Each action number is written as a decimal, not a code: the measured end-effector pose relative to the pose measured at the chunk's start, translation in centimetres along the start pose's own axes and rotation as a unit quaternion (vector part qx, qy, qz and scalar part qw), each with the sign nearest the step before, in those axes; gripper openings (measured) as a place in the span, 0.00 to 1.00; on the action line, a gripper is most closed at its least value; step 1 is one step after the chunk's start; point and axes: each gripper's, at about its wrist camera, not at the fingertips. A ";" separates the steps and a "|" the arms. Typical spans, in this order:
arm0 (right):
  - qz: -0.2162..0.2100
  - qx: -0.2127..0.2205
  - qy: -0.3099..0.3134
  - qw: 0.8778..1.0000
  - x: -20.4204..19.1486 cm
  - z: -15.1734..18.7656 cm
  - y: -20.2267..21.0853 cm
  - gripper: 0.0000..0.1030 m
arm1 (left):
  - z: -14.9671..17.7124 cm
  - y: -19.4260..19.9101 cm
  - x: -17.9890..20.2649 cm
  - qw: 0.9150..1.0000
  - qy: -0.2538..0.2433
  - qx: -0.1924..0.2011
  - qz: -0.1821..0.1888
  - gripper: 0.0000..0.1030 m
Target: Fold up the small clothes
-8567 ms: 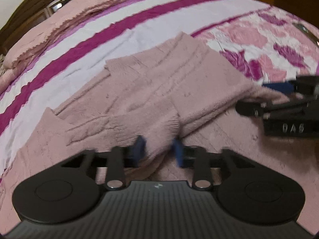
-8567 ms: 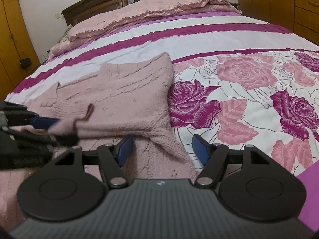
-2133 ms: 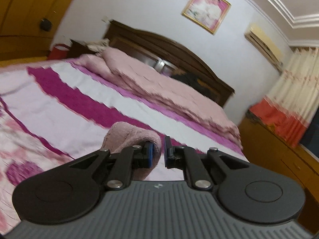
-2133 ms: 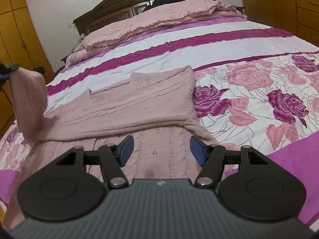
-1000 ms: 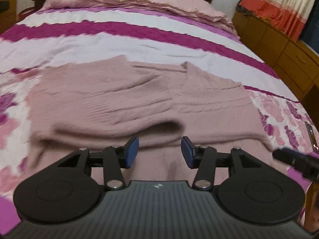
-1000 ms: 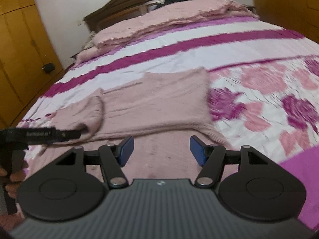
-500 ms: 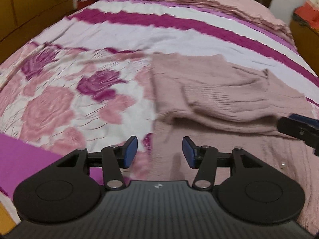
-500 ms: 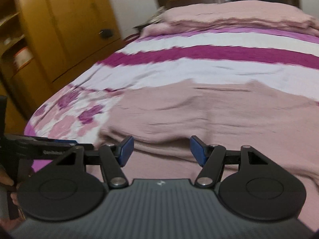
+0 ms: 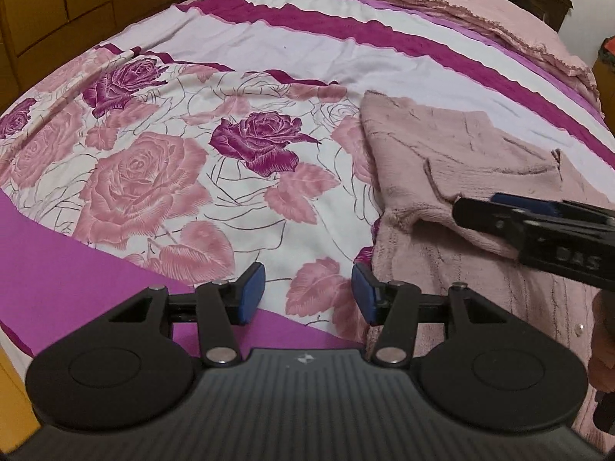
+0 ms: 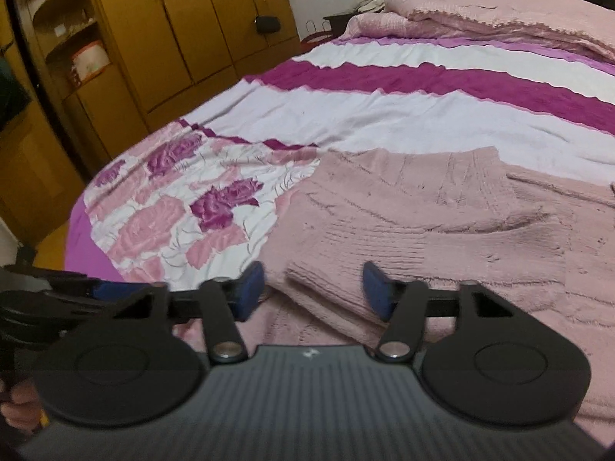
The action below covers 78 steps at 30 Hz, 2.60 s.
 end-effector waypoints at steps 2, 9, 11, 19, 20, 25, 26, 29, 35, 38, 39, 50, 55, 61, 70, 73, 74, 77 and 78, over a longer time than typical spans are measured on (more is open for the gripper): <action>0.000 -0.002 -0.002 1.000 0.2 0.0 -0.4 0.22 | 0.1 -0.1 0.1 1.000 -0.001 0.000 0.002 0.56; 0.051 0.053 0.030 0.997 0.4 -0.6 2.8 0.10 | -0.1 -0.1 1.3 1.000 -0.012 0.005 0.009 0.56; 0.076 0.081 0.031 0.993 1.2 -0.9 5.1 0.10 | -0.3 0.0 1.8 1.000 -0.017 0.008 0.013 0.56; 0.211 0.156 -0.042 0.964 8.4 2.1 14.6 0.08 | -1.4 0.8 4.5 0.998 -0.032 0.028 0.040 0.56; 0.227 0.157 -0.053 0.960 9.5 3.0 15.4 0.08 | -1.4 0.8 4.9 0.998 -0.035 0.028 0.043 0.56; 0.284 0.122 -0.109 0.945 14.9 7.6 17.5 0.08 | -1.6 0.8 6.6 0.997 -0.044 0.029 0.050 0.56; 0.286 0.109 -0.120 0.944 15.9 8.6 17.5 0.08 | -1.6 0.7 7.0 0.997 -0.047 0.030 0.052 0.56; 0.282 0.079 -0.156 0.943 18.2 11.0 17.6 0.10 | -1.6 0.4 8.1 0.997 -0.056 0.026 0.055 0.56; 0.252 0.103 -0.207 0.940 19.3 12.6 19.4 0.15 | -1.8 -0.3 9.4 0.996 -0.072 0.022 0.051 0.56; 0.244 0.124 -0.209 0.939 19.7 11.7 19.6 0.53 | -2.1 -0.6 10.0 0.995 -0.078 0.022 0.049 0.56; 0.239 0.131 -0.204 0.940 19.8 11.3 19.5 0.69 | -2.2 -0.8 10.1 0.995 -0.080 0.023 0.048 0.56; 0.234 0.074 -0.145 0.958 21.3 8.5 14.2 0.66 | -3.5 -2.3 11.2 0.994 -0.082 0.040 0.058 0.56; 0.233 0.057 -0.161 0.957 21.6 9.5 13.0 0.52 | -3.5 -3.0 11.6 0.993 -0.083 0.047 0.065 0.56; 0.233 0.085 -0.110 0.962 20.2 8.7 14.1 0.11 | -3.1 -3.8 12.5 0.990 -0.096 0.069 0.073 0.56; 0.284 0.040 -0.101 0.953 22.6 8.4 11.8 0.12 | -3.8 -8.7 13.7 0.990 -0.109 0.072 0.051 0.56; 0.285 0.042 -0.107 0.952 23.2 9.3 11.0 0.14 | -3.6 -9.8 13.7 0.987 -0.127 0.081 0.048 0.57; 0.284 0.044 -0.114 0.951 23.2 9.3 10.9 0.14 | -3.6 -9.9 13.7 0.987 -0.128 0.082 0.046 0.57; 0.277 0.050 -0.128 0.951 23.5 9.3 11.3 0.15 | -3.6 -10.1 13.7 0.987 -0.132 0.084 0.046 0.58; 0.273 0.054 -0.136 0.951 23.5 9.3 11.6 0.16 | -3.6 -10.1 13.7 0.986 -0.134 0.084 0.046 0.58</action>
Point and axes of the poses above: each gripper's, at about its wrist camera, not at the fingertips, and y roughly against the way its jaws point, x to its right, z to its underside, and after that the axes turned 5 degrees about y, right-handed
